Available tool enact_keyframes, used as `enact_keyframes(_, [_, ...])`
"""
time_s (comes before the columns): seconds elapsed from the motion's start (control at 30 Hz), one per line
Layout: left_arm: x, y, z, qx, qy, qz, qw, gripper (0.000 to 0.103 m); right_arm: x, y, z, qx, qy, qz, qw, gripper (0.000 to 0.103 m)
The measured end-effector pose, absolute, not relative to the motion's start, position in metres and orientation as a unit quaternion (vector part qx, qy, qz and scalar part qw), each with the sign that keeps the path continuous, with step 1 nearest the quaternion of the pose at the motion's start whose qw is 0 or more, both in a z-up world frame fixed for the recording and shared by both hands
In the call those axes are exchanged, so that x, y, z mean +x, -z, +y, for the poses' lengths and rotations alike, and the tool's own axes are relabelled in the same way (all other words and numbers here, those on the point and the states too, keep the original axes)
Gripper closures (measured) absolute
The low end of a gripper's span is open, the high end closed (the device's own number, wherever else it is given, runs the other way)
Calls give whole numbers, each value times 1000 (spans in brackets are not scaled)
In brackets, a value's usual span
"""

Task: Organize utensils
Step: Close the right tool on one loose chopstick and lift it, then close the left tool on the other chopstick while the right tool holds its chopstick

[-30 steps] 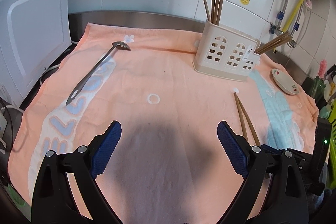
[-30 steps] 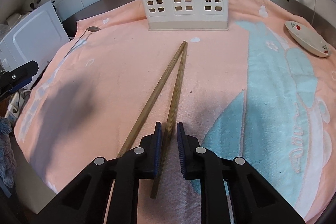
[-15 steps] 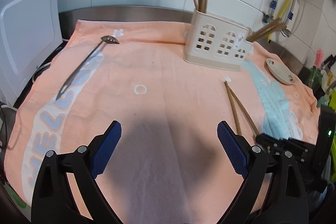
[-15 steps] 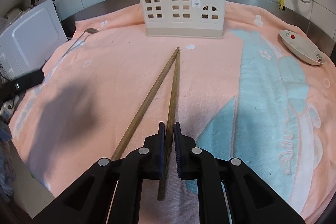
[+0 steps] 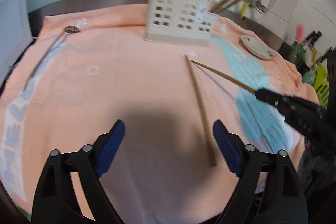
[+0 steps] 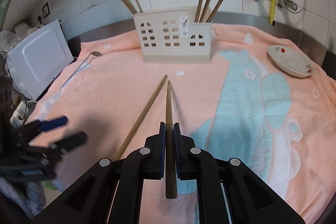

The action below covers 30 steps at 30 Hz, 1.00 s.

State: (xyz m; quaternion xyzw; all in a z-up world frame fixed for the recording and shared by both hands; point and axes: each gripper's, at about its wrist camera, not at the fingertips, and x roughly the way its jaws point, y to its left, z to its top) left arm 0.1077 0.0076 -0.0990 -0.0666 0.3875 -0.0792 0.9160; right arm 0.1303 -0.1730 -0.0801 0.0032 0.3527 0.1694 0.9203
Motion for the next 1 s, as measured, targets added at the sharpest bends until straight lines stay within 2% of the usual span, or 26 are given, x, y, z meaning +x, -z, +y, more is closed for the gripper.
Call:
enact_keyframes(0.07, [111, 104, -2, -64, 91, 394, 912, 27, 128, 75, -176, 2, -170, 347, 923, 96])
enact_keyframes(0.13, [114, 109, -9, -65, 102, 401, 908, 36, 127, 69, -180, 2, -168, 339, 925, 96])
enact_keyframes(0.2, [117, 113, -17, -64, 113, 406, 905, 49, 126, 64, -185, 4, -168, 334, 928, 96])
enact_keyframes(0.33, [125, 120, -30, -62, 128, 418, 897, 64, 124, 54, -194, 6, -167, 323, 931, 96])
enact_keyframes(0.4, [131, 125, -35, -64, 128, 425, 894, 80, 124, 51, -196, 4, -167, 320, 932, 96])
enact_keyframes(0.47, [135, 127, -37, -69, 129, 429, 891, 83, 125, 49, -198, 4, -169, 319, 933, 96])
enact_keyframes(0.77, [145, 132, -47, -66, 107, 439, 889, 86, 126, 45, -203, 3, -173, 314, 934, 96])
enact_keyframes(0.9, [146, 132, -50, -48, 96, 438, 892, 95, 125, 46, -204, 4, -172, 316, 933, 98])
enact_keyframes(1.0, [147, 131, -47, -54, 96, 440, 891, 96, 124, 51, -206, 7, -174, 324, 930, 97])
